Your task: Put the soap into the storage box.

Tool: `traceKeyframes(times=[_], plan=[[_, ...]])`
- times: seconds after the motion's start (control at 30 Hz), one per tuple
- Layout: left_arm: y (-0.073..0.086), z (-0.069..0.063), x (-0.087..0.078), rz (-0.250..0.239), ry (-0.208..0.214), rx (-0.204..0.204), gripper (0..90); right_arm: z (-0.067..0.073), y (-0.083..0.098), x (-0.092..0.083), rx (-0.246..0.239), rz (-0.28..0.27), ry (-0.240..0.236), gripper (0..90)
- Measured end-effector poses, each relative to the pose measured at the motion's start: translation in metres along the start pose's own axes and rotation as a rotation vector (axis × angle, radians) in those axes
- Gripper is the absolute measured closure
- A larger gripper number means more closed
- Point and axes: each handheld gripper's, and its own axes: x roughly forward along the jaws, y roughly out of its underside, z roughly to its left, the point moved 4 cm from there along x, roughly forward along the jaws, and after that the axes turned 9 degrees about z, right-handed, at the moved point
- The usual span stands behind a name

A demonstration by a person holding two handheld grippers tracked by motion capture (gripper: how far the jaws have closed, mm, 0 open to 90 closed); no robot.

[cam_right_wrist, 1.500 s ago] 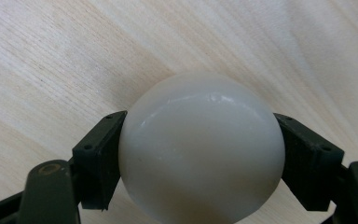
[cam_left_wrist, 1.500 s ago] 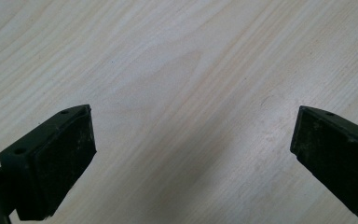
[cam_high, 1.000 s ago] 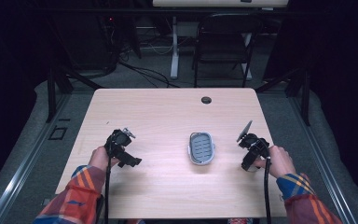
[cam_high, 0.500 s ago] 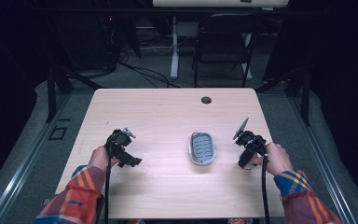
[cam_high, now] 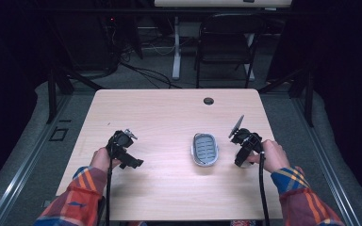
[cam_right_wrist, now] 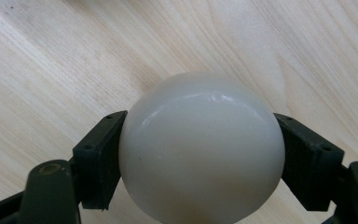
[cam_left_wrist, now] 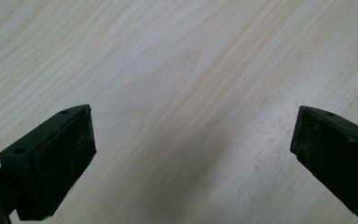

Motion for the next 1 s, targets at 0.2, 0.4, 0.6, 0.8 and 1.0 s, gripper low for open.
traceKeyframes(times=[0.2,0.4,0.6,0.8,1.0], plan=[[-0.001,0.000,0.001,-0.002,0.001,0.000,0.0,0.004,-0.007,-0.004,-0.002,-0.006,-0.004,23.5],[-0.002,0.000,0.001,0.003,0.006,0.001,0.0,0.004,-0.012,-0.014,-0.030,0.002,0.003,23.5],[-0.002,0.000,0.001,0.003,0.006,0.002,0.0,0.004,-0.016,-0.023,-0.032,-0.017,0.008,23.5],[-0.001,0.000,0.001,-0.002,0.001,-0.002,0.0,0.003,-0.020,-0.032,-0.043,-0.023,0.020,23.5],[-0.001,0.000,0.001,0.003,0.005,0.000,0.0,0.005,-0.025,-0.036,-0.047,-0.031,0.013,23.5]])
